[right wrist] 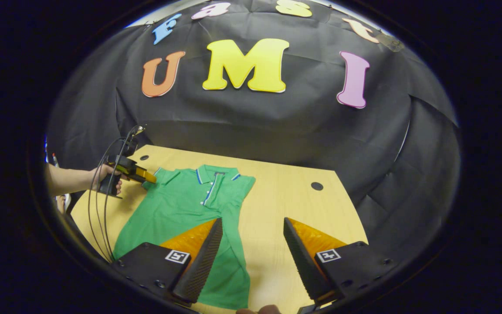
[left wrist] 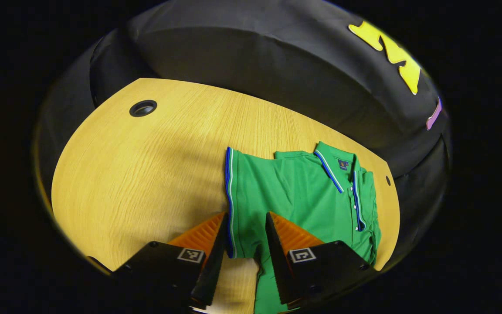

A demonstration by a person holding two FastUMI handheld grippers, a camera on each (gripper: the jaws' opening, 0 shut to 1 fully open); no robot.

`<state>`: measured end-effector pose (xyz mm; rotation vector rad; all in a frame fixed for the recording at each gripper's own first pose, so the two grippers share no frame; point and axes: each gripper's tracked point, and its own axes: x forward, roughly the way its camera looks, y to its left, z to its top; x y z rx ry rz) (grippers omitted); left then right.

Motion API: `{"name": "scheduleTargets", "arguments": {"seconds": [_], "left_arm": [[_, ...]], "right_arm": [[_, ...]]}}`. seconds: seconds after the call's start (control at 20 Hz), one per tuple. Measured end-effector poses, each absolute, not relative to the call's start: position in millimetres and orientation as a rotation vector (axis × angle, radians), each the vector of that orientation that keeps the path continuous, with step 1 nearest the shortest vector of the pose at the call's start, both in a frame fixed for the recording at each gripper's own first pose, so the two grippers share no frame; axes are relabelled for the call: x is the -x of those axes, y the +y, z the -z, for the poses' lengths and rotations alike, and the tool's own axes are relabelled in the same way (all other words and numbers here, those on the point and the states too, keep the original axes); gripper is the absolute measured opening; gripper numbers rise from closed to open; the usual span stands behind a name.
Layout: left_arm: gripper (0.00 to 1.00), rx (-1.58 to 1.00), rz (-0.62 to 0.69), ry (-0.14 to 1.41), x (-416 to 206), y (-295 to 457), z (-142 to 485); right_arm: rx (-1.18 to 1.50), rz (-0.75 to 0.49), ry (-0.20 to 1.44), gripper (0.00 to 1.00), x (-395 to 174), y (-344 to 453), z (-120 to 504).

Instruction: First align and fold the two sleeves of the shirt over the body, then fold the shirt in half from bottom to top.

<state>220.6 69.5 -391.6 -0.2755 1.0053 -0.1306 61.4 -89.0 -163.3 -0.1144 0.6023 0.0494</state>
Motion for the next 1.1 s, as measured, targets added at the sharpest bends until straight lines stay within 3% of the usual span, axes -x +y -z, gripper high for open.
{"name": "scheduleTargets", "arguments": {"seconds": [0.1, 0.15, 0.2, 0.25, 0.3, 0.5, 1.1], "left_arm": [[0.25, 0.263, 0.117, 1.000, -223.4, 69.5, 391.6], [0.22, 0.265, 0.108, 1.004, -221.3, 68.3, 392.2], [0.11, 0.273, 0.097, 1.005, -221.7, 69.0, 391.8], [0.07, 0.295, 0.079, 1.000, -222.2, 68.8, 391.1], [0.04, 0.330, 0.065, 0.989, -222.5, 67.0, 386.6], [0.04, 0.380, 0.079, 0.892, -232.6, 56.4, 349.3], [0.03, 0.237, 0.227, 0.916, -226.4, -64.1, 313.3]], "right_arm": [[0.130, -0.034, 0.604, 0.90, -63.0, -97.3, 164.8], [0.138, -0.021, 0.603, 0.89, -63.0, -103.2, 165.1], [0.140, -0.011, 0.601, 0.86, -63.7, -107.3, 164.7], [0.135, 0.000, 0.599, 0.90, -65.0, -111.1, 164.2], [0.127, 0.009, 0.595, 0.87, -64.6, -114.0, 163.1], [0.120, 0.063, 0.574, 0.95, -61.3, -132.9, 159.0], [0.049, 0.142, 0.557, 0.95, -20.1, -176.7, 156.3]]}}
